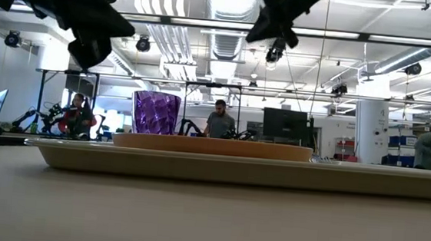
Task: Pick and place plate/cup/fork/spoon on tray
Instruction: Return to Home Position
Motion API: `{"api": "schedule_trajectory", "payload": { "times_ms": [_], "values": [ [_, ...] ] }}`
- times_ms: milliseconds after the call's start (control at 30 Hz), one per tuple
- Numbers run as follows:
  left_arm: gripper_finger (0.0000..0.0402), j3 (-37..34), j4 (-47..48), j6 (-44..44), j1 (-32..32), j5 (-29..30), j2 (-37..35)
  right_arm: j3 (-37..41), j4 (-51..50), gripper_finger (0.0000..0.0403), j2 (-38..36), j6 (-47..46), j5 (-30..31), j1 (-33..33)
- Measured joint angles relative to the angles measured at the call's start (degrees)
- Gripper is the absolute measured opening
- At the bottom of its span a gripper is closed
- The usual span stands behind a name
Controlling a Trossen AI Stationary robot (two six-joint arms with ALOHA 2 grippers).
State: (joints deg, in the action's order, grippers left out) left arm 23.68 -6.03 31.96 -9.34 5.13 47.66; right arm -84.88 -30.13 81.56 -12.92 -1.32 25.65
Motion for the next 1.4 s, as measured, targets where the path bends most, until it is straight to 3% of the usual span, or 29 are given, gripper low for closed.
{"api": "schedule_trajectory", "payload": {
  "times_ms": [367, 467, 533, 667, 800, 967, 1167, 1400],
  "values": [
    [0.0, -0.5, 2.9, 5.5, 0.1, -0.2, -6.1, 0.0, 0.6, 0.0011, -5.8, -1.5, -0.3, -3.5],
    [0.0, -0.6, 2.6, 3.6, 0.1, -3.0, -7.8, 0.0, 1.0, 0.0011, -7.0, -4.0, -1.0, -4.1],
    [0.0, -0.6, 2.7, 0.4, 0.1, -7.4, -9.0, 0.0, 0.8, 0.0011, -7.7, -3.4, -6.4, -4.7],
    [0.0, -0.6, 2.7, -4.5, 0.1, -14.5, -11.9, 0.0, 1.1, 0.0011, -8.9, -1.5, -24.0, -4.9],
    [0.0, -0.5, 5.7, -5.9, 0.1, -16.5, -15.9, 0.0, 1.6, 0.0011, -10.0, -4.8, -35.3, -4.8],
    [0.0, -0.4, 14.0, -9.6, 0.1, -16.9, -21.9, 0.0, 2.0, 0.0011, -11.4, -7.7, -38.3, -5.4],
    [0.0, -0.4, 14.8, -21.6, 0.1, -21.9, -28.4, -0.1, 2.1, 0.0011, -14.8, 6.8, -46.9, -9.5],
    [0.0, -0.6, 19.7, -25.5, 0.1, -22.6, -32.9, 0.4, -3.0, 0.0011, -18.8, 20.2, -48.7, -14.1]
  ]
}}
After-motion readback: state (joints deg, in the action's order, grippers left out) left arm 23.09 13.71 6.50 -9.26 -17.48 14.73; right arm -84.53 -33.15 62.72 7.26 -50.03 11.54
